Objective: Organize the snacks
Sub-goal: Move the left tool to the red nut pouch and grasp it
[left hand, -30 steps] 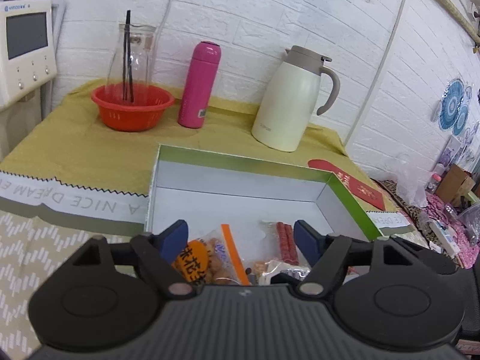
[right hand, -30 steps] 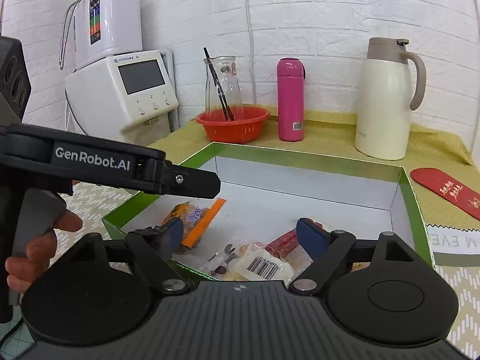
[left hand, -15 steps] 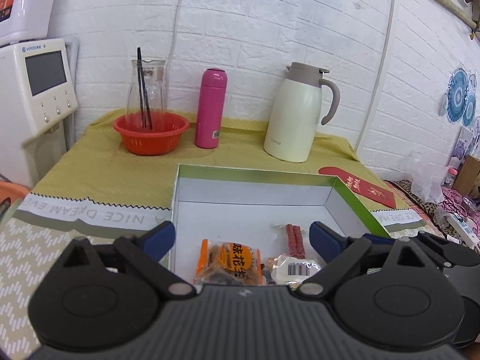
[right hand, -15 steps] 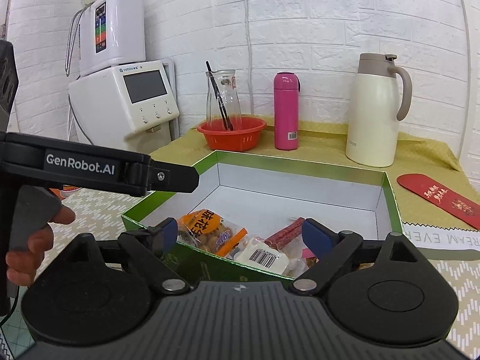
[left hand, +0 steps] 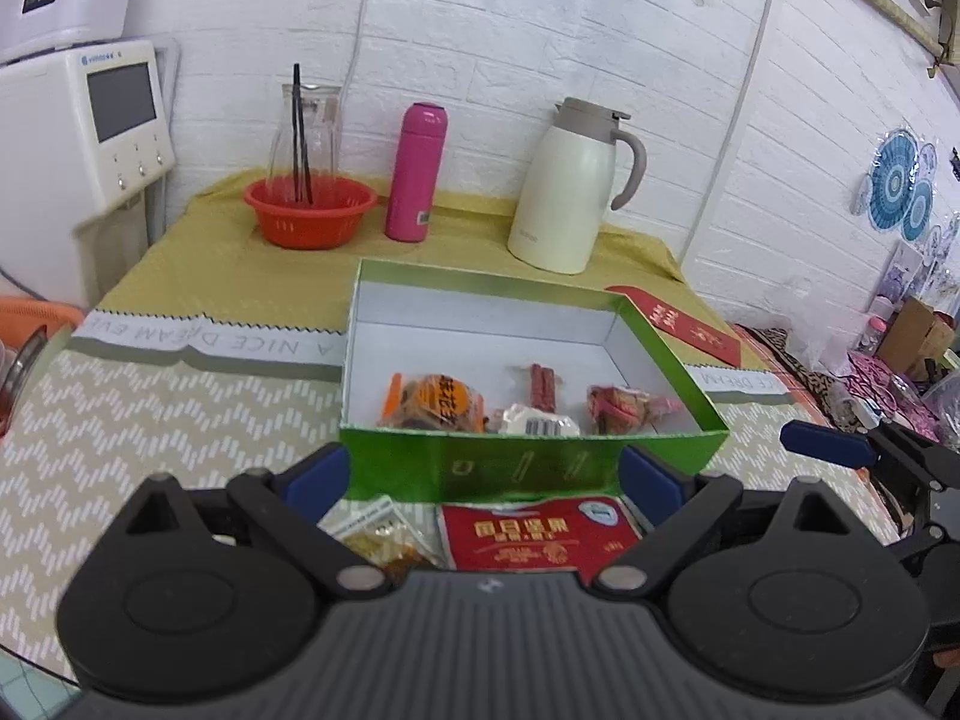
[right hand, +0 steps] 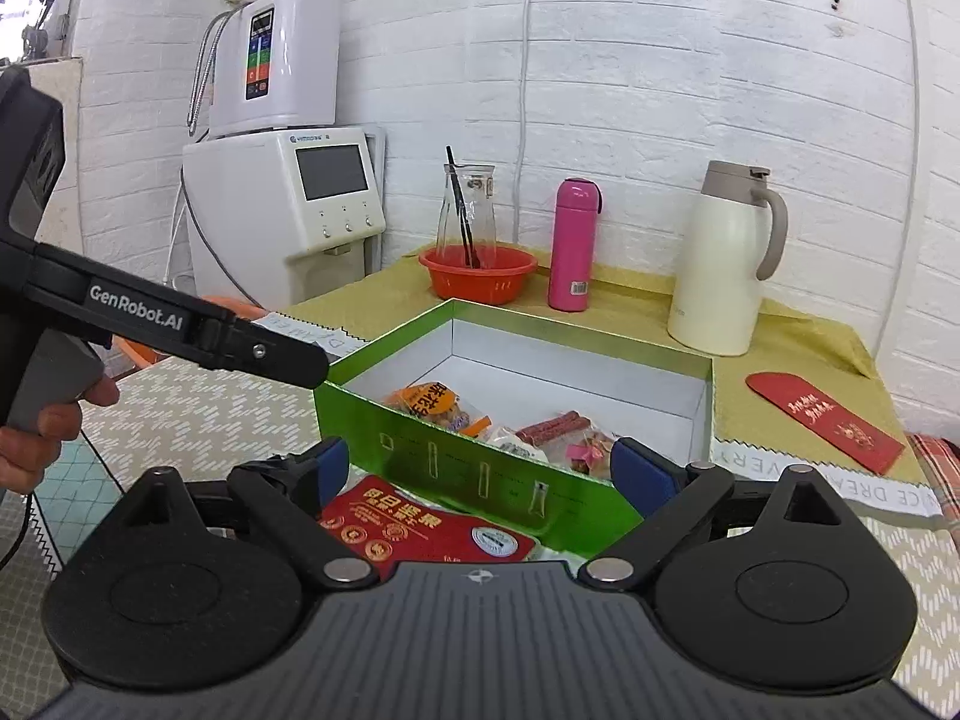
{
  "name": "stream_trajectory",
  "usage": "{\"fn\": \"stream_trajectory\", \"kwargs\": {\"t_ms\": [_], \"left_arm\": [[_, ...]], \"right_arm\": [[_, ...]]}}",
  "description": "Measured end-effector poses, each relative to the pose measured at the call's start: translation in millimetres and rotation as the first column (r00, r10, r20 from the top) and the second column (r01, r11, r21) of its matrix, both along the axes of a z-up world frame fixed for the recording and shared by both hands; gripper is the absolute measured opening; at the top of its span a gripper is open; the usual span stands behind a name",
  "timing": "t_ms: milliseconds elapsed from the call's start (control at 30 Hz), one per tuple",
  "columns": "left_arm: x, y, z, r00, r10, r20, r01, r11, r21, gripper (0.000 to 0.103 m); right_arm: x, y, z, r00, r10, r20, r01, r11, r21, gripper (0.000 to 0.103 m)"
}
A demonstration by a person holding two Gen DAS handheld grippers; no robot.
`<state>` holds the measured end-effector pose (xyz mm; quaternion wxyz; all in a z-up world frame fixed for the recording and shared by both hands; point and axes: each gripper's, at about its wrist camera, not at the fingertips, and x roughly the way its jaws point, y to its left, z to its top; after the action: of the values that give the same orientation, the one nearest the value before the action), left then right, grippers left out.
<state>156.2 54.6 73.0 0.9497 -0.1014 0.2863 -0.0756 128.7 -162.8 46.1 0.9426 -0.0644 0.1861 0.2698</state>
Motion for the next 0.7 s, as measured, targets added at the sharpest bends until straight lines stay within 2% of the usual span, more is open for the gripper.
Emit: {"fn": "stream_trajectory", "kwargs": {"t_ms": [233, 300, 433, 533, 700], "left_arm": [[-15, -3, -21, 0.994, -0.083, -0.067, 0.077, 0.994, -0.078, 0.094], [-13, -5, -26, 0.992, -0.095, -0.081, 0.089, 0.993, -0.073, 0.094], [-6, -8, -35, 0.989, -0.108, -0.099, 0.103, 0.993, -0.053, 0.094], [6, -8, -43, 0.988, -0.103, -0.117, 0.098, 0.994, -0.043, 0.093], [36, 0, -63, 0.978, -0.070, -0.195, 0.055, 0.995, -0.086, 0.091]], "right_arm": [[-22, -21, -19, 0.991, 0.026, -0.131, -0.017, 0.997, 0.076, 0.103], [-24, -20, -28, 0.985, 0.035, -0.172, -0.022, 0.997, 0.079, 0.103], [-22, -18, -43, 0.975, 0.019, -0.222, 0.005, 0.994, 0.106, 0.096], [-15, -19, -49, 0.963, 0.009, -0.269, 0.036, 0.986, 0.161, 0.093], [-2, -18, -56, 0.941, -0.009, -0.339, 0.093, 0.968, 0.233, 0.091]]}}
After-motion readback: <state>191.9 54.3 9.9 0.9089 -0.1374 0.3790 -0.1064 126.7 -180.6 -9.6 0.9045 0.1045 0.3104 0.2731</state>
